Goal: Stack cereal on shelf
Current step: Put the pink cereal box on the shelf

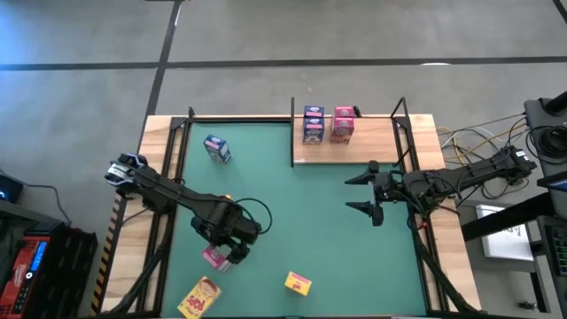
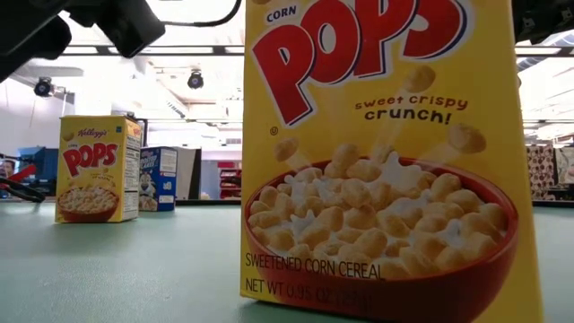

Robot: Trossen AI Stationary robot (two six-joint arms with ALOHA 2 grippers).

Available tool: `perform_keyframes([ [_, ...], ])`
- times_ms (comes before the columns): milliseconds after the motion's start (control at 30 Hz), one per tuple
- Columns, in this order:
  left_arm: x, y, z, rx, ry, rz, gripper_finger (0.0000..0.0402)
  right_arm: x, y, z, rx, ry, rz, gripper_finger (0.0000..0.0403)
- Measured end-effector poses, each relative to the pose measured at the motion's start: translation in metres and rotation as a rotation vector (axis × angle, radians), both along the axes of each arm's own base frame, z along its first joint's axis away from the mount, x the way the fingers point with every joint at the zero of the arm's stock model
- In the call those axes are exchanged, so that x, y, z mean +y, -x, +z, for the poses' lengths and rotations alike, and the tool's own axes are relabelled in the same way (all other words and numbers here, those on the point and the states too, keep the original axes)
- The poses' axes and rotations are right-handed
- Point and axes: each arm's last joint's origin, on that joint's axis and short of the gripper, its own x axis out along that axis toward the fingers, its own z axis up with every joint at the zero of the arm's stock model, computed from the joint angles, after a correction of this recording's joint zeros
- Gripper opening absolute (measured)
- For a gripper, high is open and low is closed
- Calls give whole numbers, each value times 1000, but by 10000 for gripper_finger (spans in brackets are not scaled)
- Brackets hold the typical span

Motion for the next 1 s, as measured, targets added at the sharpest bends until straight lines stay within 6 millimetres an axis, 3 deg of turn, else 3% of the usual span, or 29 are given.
perform_keyframes([
  [433,2,-4,28,-43,-124,110,400,0,0,0,0,0,1,322],
  [1000,5,-1,47,87,-228,613,400,0,0,0,1,0,0,322],
])
